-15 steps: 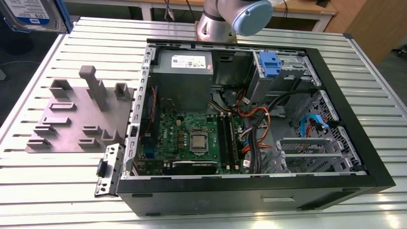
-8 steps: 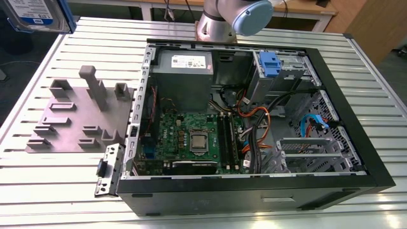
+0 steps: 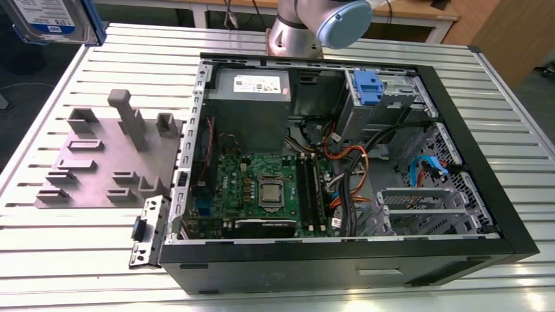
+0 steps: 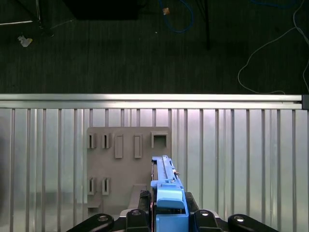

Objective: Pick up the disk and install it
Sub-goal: 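Pick up the disk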

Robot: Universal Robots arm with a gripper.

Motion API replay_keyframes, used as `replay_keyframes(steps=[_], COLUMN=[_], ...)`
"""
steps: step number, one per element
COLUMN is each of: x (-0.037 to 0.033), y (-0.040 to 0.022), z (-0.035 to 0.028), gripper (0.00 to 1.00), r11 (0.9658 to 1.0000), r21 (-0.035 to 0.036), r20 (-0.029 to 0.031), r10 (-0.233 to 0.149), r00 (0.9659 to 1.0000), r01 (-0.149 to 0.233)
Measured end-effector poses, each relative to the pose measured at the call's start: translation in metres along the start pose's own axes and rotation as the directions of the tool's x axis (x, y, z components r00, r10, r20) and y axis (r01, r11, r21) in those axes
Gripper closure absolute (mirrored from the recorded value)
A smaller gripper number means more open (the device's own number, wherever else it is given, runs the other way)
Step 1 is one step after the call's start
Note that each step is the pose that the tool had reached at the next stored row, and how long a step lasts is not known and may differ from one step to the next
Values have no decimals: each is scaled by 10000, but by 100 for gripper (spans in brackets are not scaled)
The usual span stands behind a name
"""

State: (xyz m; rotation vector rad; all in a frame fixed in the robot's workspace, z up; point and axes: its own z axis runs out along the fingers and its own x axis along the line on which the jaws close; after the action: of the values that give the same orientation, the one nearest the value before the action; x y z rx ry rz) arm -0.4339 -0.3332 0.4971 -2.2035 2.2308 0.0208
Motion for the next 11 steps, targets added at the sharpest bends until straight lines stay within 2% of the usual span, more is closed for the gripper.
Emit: replay_keyframes(steps=[7, 9, 11], x=[0, 0, 0], y=[-13, -43, -45], z=[0, 0, 0], gripper=[63, 63, 63], r11=[10000, 10000, 10000], r21=[0, 0, 0], r20=[0, 0, 0], r10=[1, 0, 0], r00=[10000, 10000, 10000], r01=[-1, 0, 0])
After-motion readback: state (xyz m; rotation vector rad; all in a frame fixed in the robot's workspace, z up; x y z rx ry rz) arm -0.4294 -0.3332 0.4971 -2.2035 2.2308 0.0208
